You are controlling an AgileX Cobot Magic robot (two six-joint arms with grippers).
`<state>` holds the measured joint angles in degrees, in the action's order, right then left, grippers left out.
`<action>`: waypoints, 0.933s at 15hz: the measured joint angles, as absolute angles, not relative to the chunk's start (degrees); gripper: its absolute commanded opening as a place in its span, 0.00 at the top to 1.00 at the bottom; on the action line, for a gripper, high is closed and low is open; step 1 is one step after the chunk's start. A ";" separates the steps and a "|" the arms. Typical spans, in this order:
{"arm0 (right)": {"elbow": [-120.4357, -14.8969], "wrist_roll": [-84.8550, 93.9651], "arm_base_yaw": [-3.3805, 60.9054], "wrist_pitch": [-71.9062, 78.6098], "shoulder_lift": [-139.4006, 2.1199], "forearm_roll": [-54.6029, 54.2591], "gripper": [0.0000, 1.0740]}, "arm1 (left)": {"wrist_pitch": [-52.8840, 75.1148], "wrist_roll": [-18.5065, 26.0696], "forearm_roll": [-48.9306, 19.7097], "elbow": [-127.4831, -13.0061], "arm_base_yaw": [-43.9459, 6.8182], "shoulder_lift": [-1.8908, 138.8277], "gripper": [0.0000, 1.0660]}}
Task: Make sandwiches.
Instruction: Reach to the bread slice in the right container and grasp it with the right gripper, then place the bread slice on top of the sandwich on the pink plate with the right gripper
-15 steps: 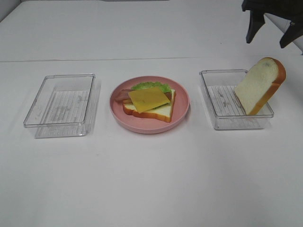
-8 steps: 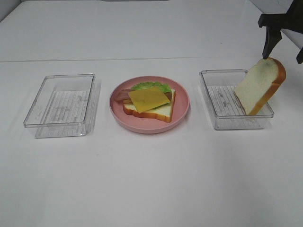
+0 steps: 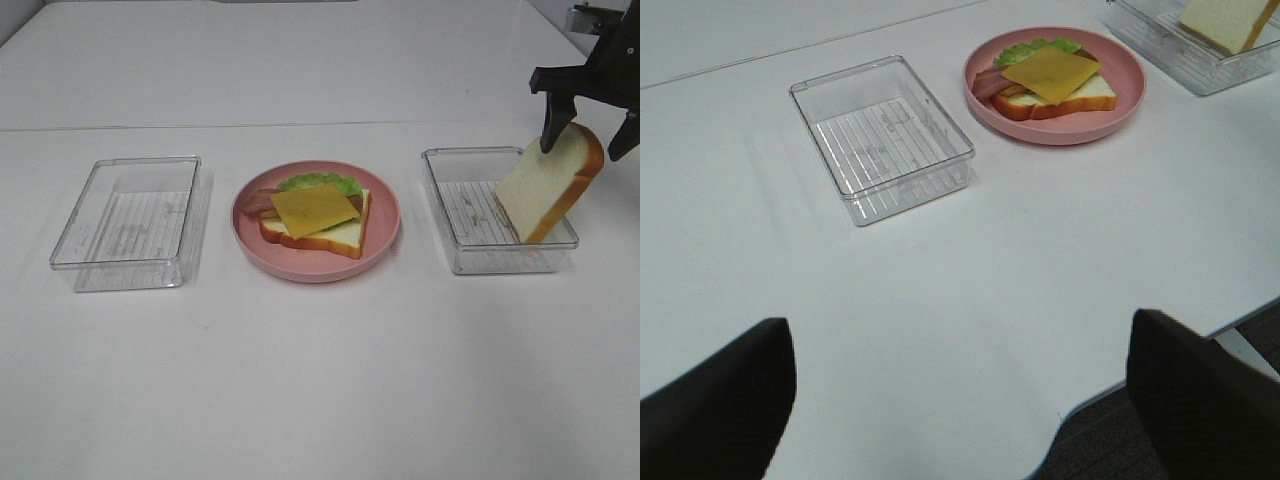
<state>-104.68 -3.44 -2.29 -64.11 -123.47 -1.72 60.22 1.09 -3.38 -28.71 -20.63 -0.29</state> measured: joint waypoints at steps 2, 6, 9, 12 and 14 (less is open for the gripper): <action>-104.68 -3.32 -2.29 -64.06 -124.39 -1.72 0.43 | 60.22 1.09 -3.38 -28.71 -20.63 -0.29 0.20; -104.68 -2.23 -2.29 -64.11 -124.96 -4.81 1.00 | 60.22 1.09 -3.38 -28.71 -20.63 -0.29 0.20; -104.68 -2.23 -2.29 -64.23 -123.82 -5.10 1.00 | 60.22 1.09 -3.38 -28.71 -20.63 -0.29 0.20; -104.68 -2.23 -2.29 -64.29 -119.52 -8.31 1.00 | 60.22 1.09 -3.38 -28.71 -20.63 -0.29 0.20; -104.68 0.00 -2.29 -64.80 -116.02 -17.48 1.00 | 60.22 1.09 -3.38 -28.71 -20.63 -0.29 0.20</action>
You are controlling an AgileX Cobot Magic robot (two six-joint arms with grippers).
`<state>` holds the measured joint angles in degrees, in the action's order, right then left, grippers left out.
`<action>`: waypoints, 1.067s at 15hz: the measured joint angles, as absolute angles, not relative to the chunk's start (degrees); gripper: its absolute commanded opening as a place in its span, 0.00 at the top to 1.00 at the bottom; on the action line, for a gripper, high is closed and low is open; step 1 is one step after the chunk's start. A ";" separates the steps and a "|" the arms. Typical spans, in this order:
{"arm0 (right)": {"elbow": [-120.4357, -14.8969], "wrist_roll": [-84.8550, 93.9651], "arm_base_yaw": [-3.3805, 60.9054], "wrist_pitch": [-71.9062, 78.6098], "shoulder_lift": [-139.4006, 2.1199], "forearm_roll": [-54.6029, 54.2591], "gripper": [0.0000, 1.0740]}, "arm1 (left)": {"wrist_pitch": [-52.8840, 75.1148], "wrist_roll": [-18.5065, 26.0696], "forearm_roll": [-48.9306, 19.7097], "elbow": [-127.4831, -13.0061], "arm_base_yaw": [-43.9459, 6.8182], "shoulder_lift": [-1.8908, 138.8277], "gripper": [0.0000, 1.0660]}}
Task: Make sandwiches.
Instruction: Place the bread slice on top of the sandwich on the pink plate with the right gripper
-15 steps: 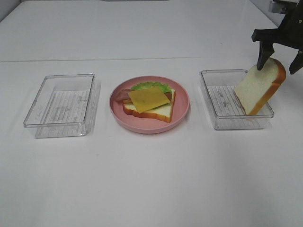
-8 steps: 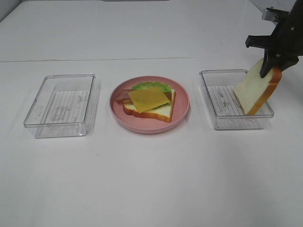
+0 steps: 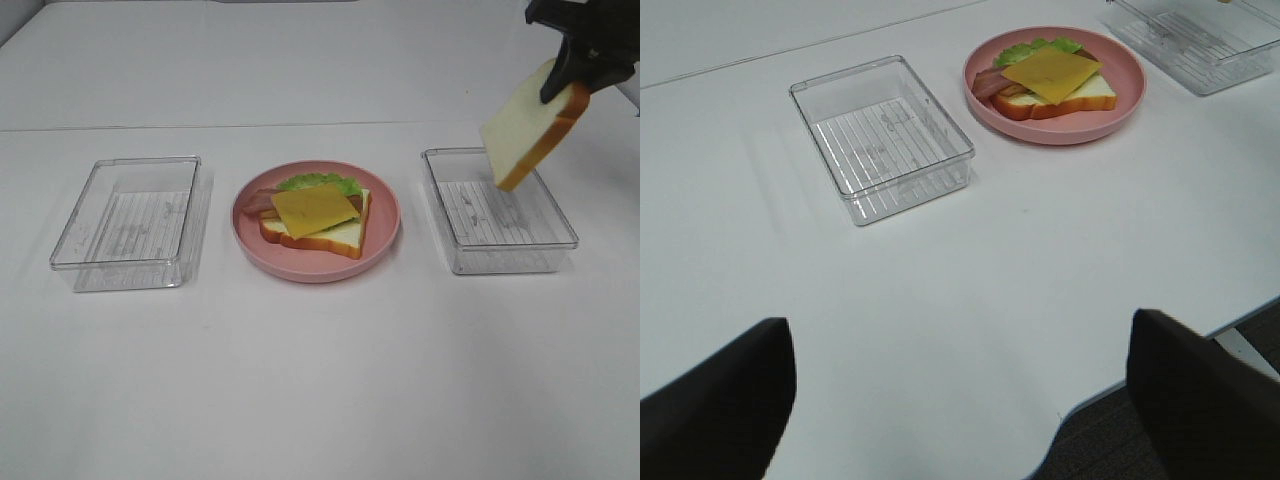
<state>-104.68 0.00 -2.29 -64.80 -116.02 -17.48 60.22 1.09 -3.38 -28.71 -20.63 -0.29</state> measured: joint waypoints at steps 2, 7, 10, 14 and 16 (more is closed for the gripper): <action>-104.39 3.04 -2.18 -66.00 -115.57 -27.90 1.00 | 60.22 1.09 -3.38 -28.71 -20.63 -0.29 0.20; -96.26 10.43 2.01 -61.99 -115.57 -45.09 1.00 | 60.22 1.09 -3.38 -28.71 -20.63 -0.29 0.20; -90.76 11.63 8.02 -53.23 -115.85 -49.68 1.00 | 60.22 1.09 -3.38 -28.71 -20.63 -0.29 0.20; -88.35 11.75 15.58 -43.43 -120.15 -56.84 1.00 | 60.22 1.09 -3.38 -28.71 -20.63 -0.29 0.20; -88.35 11.75 15.76 -41.65 -123.24 -60.68 1.00 | 60.22 1.09 -3.38 -28.71 -20.63 -0.29 0.20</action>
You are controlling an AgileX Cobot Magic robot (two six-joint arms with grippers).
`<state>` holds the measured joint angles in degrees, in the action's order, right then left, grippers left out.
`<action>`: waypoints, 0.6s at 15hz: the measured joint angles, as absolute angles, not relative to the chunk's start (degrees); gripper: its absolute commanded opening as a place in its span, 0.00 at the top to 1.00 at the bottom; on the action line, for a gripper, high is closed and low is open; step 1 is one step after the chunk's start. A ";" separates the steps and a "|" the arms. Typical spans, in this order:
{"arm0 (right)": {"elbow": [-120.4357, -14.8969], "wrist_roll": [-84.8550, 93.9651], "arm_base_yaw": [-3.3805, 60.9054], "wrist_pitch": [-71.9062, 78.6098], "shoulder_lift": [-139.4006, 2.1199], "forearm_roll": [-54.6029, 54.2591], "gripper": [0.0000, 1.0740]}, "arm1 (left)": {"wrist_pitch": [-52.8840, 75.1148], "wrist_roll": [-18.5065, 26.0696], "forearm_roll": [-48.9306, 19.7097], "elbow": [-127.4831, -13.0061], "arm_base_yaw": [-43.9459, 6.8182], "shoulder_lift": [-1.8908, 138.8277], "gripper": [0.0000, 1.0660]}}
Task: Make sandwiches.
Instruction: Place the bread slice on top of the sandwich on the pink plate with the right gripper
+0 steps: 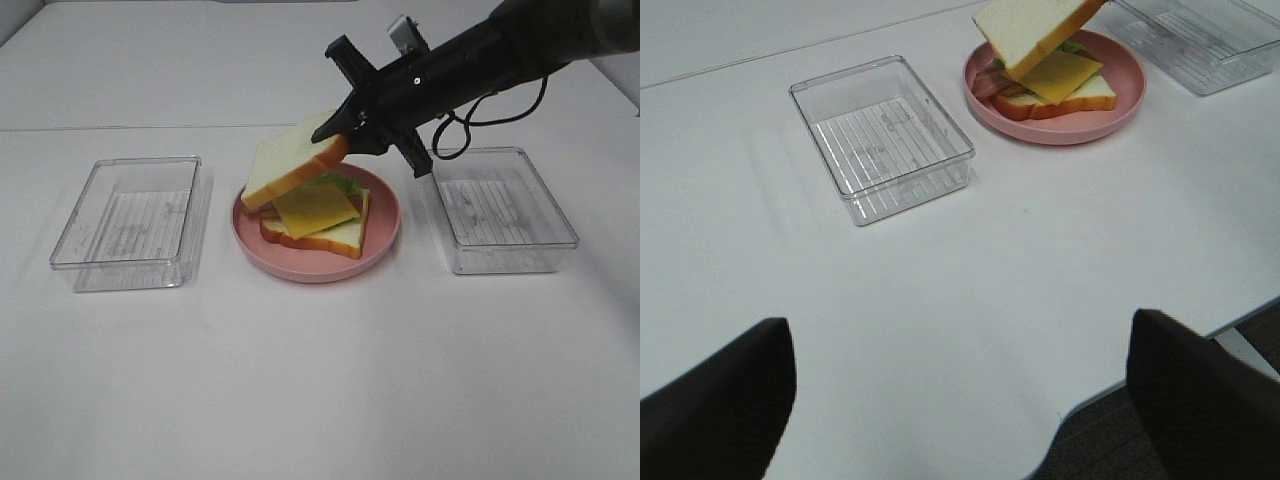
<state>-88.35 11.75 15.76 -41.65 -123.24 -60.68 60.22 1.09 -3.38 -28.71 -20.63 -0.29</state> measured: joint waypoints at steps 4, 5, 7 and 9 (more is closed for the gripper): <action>-88.29 11.75 15.70 -39.94 -128.69 -66.41 1.00 | 60.22 1.09 -3.38 -28.71 -20.63 -0.29 0.20; -88.29 11.75 15.70 -39.65 -128.74 -65.83 1.00 | 60.22 1.09 -3.38 -28.71 -20.63 -0.29 0.20; -88.29 11.63 15.70 -39.19 -128.74 -64.29 0.85 | 60.22 1.09 -3.38 -28.71 -20.63 -0.29 0.20; -88.29 11.57 15.70 -39.02 -128.74 -62.11 0.52 | 60.22 1.09 -3.38 -28.71 -20.63 -0.29 0.20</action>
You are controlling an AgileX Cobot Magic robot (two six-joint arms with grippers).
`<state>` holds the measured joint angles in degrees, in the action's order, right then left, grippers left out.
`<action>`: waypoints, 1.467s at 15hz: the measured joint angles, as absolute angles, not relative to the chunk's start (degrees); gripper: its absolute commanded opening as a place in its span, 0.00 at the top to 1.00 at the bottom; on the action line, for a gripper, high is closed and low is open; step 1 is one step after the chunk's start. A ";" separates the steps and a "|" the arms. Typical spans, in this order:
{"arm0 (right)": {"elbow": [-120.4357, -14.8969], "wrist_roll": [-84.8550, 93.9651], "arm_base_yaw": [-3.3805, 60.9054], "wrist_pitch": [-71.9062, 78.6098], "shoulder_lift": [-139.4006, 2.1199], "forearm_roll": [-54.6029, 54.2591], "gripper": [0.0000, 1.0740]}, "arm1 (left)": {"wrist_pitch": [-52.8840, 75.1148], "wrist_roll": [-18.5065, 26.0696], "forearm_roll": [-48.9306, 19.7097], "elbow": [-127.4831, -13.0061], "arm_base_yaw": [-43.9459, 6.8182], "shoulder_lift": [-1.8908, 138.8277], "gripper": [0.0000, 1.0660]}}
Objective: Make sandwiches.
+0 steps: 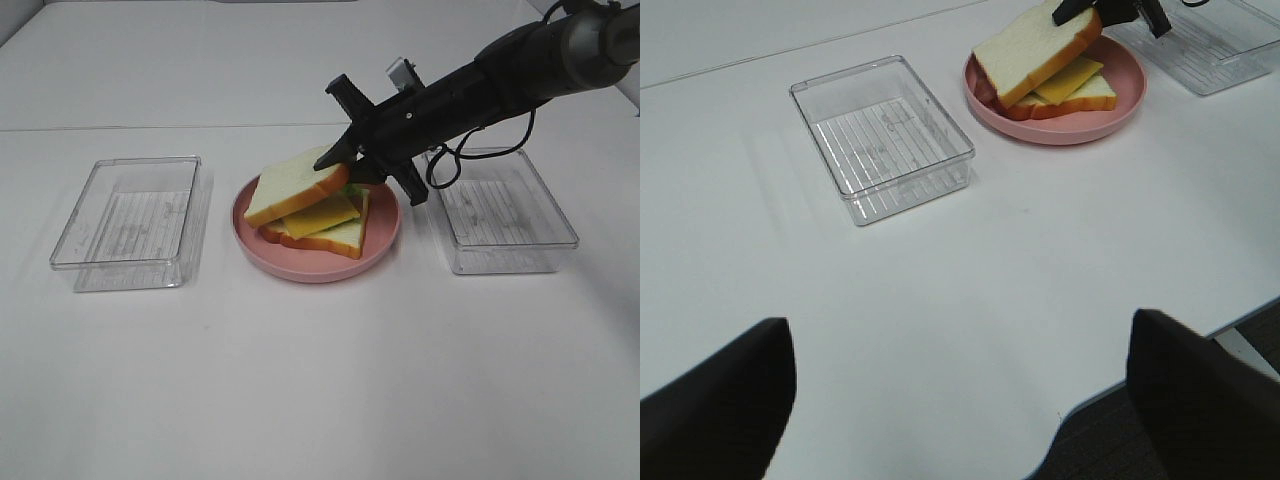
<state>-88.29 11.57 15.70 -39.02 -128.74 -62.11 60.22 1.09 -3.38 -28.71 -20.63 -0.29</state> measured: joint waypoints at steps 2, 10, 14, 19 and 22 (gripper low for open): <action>-88.29 11.57 15.70 -38.96 -128.69 -59.64 0.33 | 60.22 1.09 -3.38 -28.71 -20.63 -0.29 0.20; -88.29 4.98 15.70 -44.18 -118.89 -28.36 0.28 | 60.22 1.09 -3.38 -28.71 -20.63 -0.29 0.20; -87.95 4.18 15.70 -51.74 -111.27 -16.96 0.28 | 60.22 1.09 -3.38 -28.71 -20.63 -0.29 0.20; -77.86 4.18 15.70 -60.56 -93.05 -12.15 0.28 | 60.22 1.09 -3.38 -28.71 -20.63 -0.29 0.20; -69.21 4.18 15.70 -60.96 -83.25 -11.46 0.28 | 60.22 1.09 -3.38 -28.71 -20.63 -0.29 0.20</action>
